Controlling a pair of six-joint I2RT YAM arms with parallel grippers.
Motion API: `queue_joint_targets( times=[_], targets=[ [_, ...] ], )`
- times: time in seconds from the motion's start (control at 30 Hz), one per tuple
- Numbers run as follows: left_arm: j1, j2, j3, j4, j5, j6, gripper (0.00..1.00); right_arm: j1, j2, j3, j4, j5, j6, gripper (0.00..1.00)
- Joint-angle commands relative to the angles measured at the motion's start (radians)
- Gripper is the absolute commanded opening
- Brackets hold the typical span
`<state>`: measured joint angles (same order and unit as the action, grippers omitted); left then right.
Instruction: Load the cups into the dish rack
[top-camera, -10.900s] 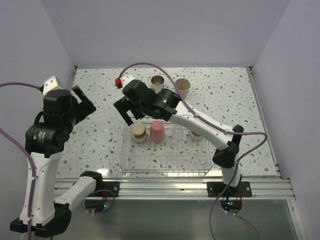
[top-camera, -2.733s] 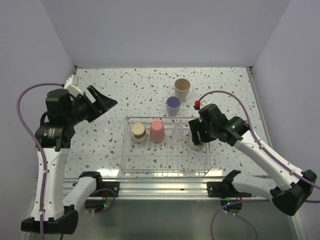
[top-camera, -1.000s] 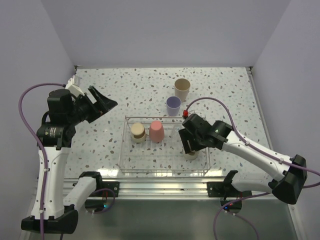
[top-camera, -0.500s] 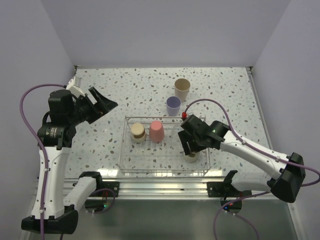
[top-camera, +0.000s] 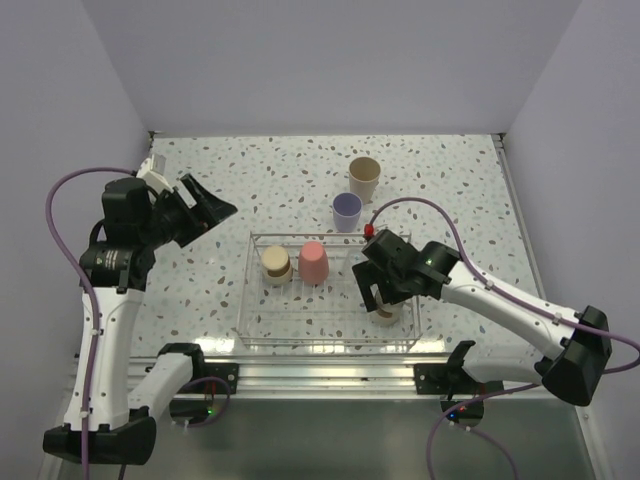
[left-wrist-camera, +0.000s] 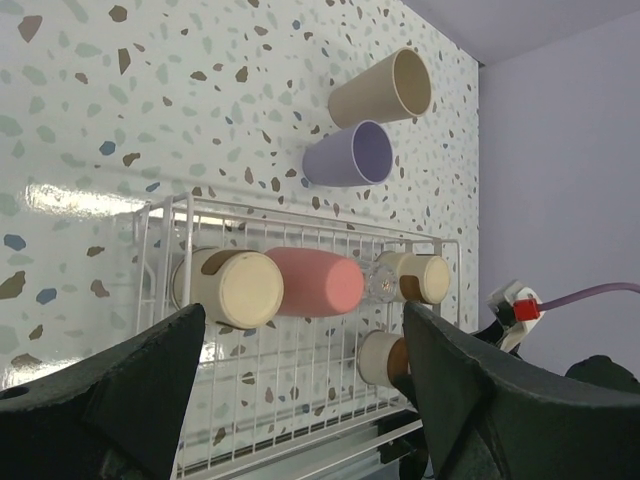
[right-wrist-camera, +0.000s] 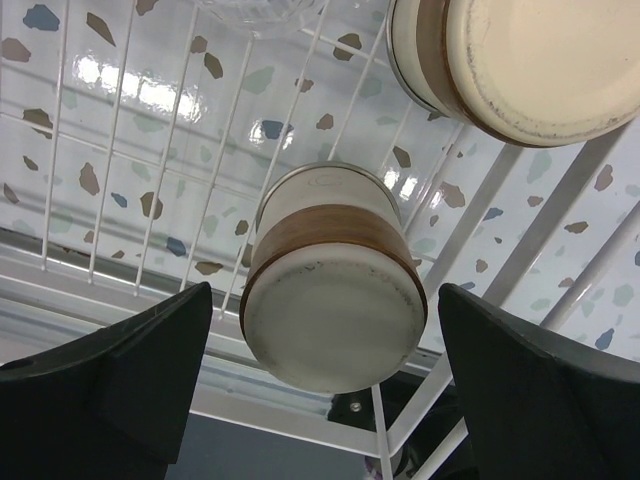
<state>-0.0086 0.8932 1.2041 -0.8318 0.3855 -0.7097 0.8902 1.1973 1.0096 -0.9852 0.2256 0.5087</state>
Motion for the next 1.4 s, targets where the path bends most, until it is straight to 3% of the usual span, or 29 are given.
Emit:
queue_joint_targets(
  times=[0.0, 0.33, 0.57, 0.77, 0.93, 1.37],
  targets=[
    [0.002, 0.033, 0.034, 0.051, 0.004, 0.029, 0.83, 0.004, -0.042, 0.064, -0.026, 0.023, 0.005, 0.98],
    [-0.022, 0.197, 0.11, 0.224, 0.087, -0.017, 0.81, 0.003, -0.165, 0.253, -0.027, 0.043, -0.045, 0.98],
    [-0.281, 0.487, 0.36, 0.217, -0.06, 0.016, 0.8, 0.004, -0.242, 0.244, -0.029, 0.038, 0.01, 0.98],
    [-0.5, 0.801, 0.646, 0.103, -0.26, 0.147, 0.78, 0.003, -0.33, 0.216, -0.07, 0.078, 0.057, 0.98],
    [-0.562, 0.998, 0.779, 0.016, -0.347, 0.141, 0.73, 0.001, -0.364, 0.221, -0.125, 0.116, 0.076, 0.98],
    [-0.617, 1.099, 0.651, 0.077, -0.407, 0.164, 0.72, 0.003, -0.389, 0.219, -0.156, 0.129, 0.093, 0.98]
  ],
)
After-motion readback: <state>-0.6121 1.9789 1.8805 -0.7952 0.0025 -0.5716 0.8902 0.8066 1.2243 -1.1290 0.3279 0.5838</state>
